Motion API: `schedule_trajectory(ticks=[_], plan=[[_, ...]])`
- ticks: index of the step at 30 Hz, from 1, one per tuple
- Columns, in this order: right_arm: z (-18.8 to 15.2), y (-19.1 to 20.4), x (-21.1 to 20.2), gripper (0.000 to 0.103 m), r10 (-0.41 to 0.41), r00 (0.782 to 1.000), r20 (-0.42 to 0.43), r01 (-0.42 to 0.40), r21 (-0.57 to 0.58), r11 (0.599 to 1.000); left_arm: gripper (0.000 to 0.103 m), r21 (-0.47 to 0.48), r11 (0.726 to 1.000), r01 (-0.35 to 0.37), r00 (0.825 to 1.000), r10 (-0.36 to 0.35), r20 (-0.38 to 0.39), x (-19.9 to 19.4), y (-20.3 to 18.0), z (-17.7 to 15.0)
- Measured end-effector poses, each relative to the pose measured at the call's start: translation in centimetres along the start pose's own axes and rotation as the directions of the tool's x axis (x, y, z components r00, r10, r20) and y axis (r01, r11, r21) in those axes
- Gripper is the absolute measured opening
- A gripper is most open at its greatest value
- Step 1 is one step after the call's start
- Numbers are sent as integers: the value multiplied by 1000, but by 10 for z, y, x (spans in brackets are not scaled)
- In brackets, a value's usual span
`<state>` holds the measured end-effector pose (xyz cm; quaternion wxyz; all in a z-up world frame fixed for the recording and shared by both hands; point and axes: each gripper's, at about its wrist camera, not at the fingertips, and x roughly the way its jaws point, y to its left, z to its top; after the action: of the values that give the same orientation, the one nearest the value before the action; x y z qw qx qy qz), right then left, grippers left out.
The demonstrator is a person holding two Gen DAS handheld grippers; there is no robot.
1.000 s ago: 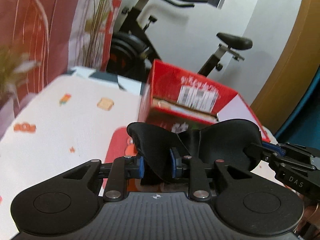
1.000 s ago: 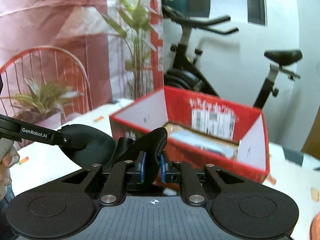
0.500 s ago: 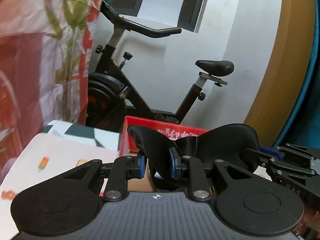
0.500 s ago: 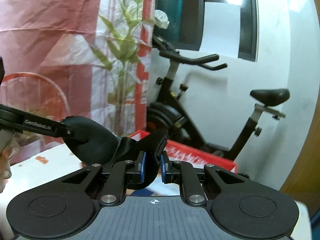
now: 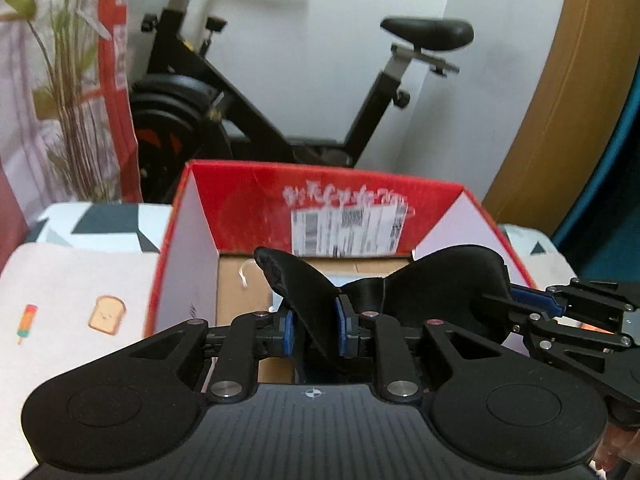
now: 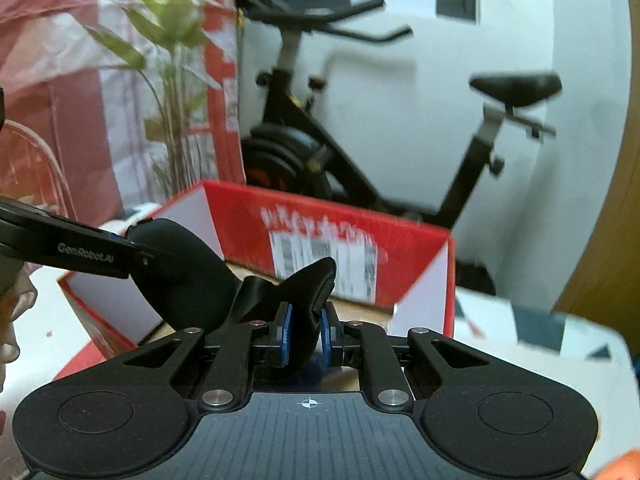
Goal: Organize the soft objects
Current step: 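Lower the eye mask into the box and open the left gripper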
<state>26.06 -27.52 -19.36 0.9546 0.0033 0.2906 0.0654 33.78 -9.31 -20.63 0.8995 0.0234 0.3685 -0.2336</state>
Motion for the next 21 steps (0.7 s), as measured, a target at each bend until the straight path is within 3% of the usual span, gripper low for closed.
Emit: schedule_trajectory(ticks=[8, 16, 18, 20, 21], plan=[[-14, -9, 19, 13, 12, 996, -87, -6, 71, 997, 21, 24, 1000, -10, 996, 12, -86, 20, 0, -5], [-14, -14, 21, 17, 7, 992, -123, 6, 108, 994, 24, 50, 998, -38, 992, 44, -116, 25, 3, -9], [-14, -15, 20, 23, -1, 992, -130, 16, 111, 994, 30, 62, 997, -39, 993, 45, -108, 24, 2, -8], [-14, -14, 17, 28, -12, 992, -129, 27, 114, 993, 52, 76, 996, -39, 993, 47, -104, 20, 1, -7], [-13, -15, 16, 29, -16, 992, -127, 31, 116, 993, 57, 80, 996, -35, 994, 43, -102, 18, 1, -7]])
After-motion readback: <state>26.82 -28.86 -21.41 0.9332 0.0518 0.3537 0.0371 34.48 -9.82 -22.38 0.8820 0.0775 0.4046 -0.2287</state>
